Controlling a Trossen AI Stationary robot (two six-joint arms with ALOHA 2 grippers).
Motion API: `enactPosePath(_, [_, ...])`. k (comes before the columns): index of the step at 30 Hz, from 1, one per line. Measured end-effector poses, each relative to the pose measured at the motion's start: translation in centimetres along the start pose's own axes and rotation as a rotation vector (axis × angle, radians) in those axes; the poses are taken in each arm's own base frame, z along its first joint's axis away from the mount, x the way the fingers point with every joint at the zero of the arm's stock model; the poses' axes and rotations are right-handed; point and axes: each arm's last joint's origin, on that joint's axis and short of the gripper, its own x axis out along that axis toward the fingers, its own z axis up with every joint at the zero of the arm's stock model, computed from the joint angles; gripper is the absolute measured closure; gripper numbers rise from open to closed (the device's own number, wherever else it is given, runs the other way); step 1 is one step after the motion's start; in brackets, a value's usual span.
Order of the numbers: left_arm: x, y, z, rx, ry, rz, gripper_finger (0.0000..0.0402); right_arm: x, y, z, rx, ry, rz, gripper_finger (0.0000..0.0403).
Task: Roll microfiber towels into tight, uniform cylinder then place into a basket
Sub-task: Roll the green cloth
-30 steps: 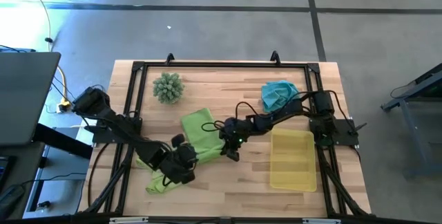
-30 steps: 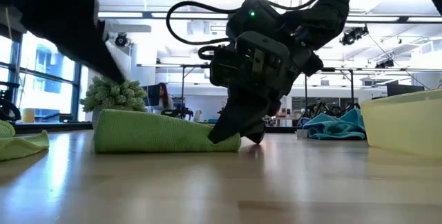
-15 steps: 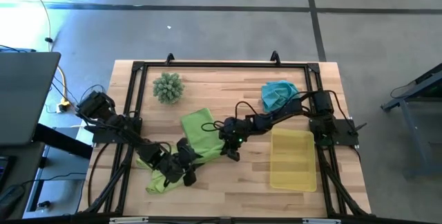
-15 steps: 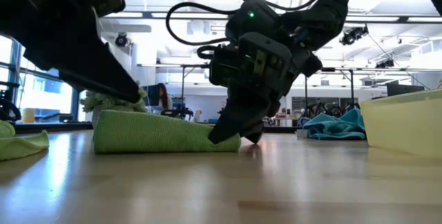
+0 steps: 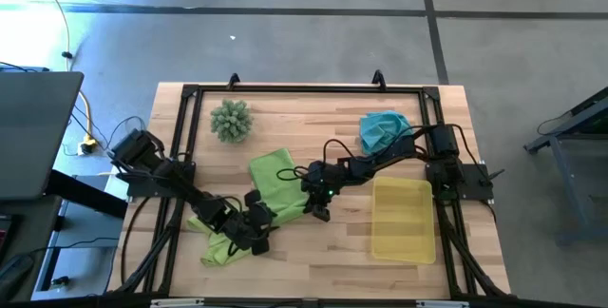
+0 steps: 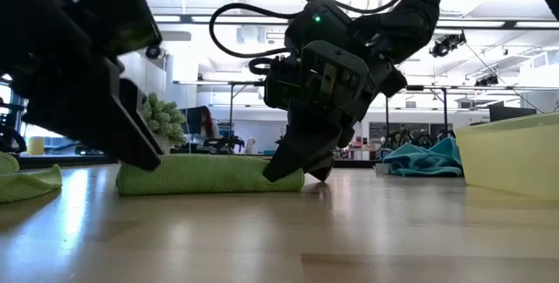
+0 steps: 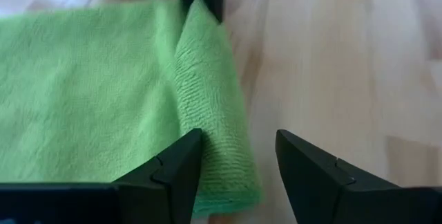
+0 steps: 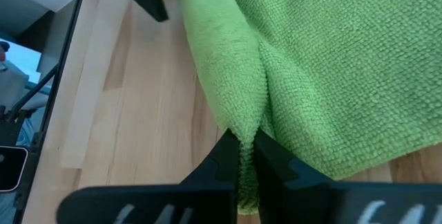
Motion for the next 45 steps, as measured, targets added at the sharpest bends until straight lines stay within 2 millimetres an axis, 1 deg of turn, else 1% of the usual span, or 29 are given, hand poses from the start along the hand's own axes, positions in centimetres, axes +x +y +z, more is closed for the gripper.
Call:
enactPosePath(4, [0.7, 0.1, -0.8, -0.047, 0.024, 0.026, 0.0229, 0.0, 0.0, 0.0, -0.001, 0.001, 0.004, 0.0398])
enactPosePath(8, [1.2, 0.0, -1.2, -0.167, 0.016, 0.047, 0.0232, 0.0, 0.0, 0.0, -0.004, 0.002, 0.010, 0.0398])
enactPosePath(10, [1.5, 0.1, -1.4, -0.239, 0.011, 0.063, 0.0243, 0.0, 0.0, 0.0, -0.014, 0.002, 0.014, 0.0397])
enactPosePath(13, [1.5, 0.1, -1.5, -0.336, 0.017, 0.072, 0.0281, -0.1, 0.2, 0.1, -0.078, 0.001, 0.037, 0.0385])
enactPosePath(17, [1.5, 0.2, -1.6, -0.415, 0.027, 0.080, 0.0358, -0.5, 0.5, 0.3, -0.191, -0.008, 0.041, 0.0343])
enactPosePath(19, [1.5, 0.2, -1.6, -0.441, 0.035, 0.070, 0.0385, -1.1, 0.8, 0.6, -0.248, -0.015, 0.036, 0.0320])
enactPosePath(20, [1.5, 0.1, -1.6, -0.453, 0.044, 0.062, 0.0389, -1.4, 1.0, 0.7, -0.272, -0.014, 0.034, 0.0310])
enactPosePath(23, [1.5, 0.0, -1.6, -0.483, 0.065, 0.039, 0.0381, -2.9, 1.7, 1.2, -0.333, -0.007, 0.027, 0.0287])
enactPosePath(27, [1.5, -0.2, -1.5, -0.502, 0.091, -0.009, 0.0386, -5.5, 3.4, 1.7, -0.450, 0.002, 0.017, 0.0280])
enactPosePath(30, [1.7, -0.2, -1.3, -0.533, 0.121, -0.037, 0.0391, -6.2, 5.6, 1.5, -0.646, 0.005, -0.026, 0.0280])
enactPosePath(33, [1.9, 0.1, -1.2, -0.577, 0.133, -0.076, 0.0393, -5.7, 7.7, 0.8, -0.874, 0.011, -0.125, 0.0280])
enactPosePath(35, [2.0, 0.6, -1.5, -0.603, 0.119, -0.146, 0.0393, -5.0, 8.8, 0.2, -0.977, 0.015, -0.171, 0.0280])
enactPosePath(38, [1.8, 1.3, -1.9, -0.629, 0.057, -0.206, 0.0394, -4.1, 9.7, -0.5, -1.015, 0.019, -0.193, 0.0279])
enactPosePath(41, [1.5, 1.5, -1.8, -0.656, 0.054, -0.221, 0.0395, -3.6, 10.2, -0.8, -1.028, 0.018, -0.184, 0.0279])
enactPosePath(45, [1.5, 1.8, -1.5, -0.673, 0.062, -0.228, 0.0395, -2.6, 10.0, -1.1, -1.034, 0.017, -0.268, 0.0279])
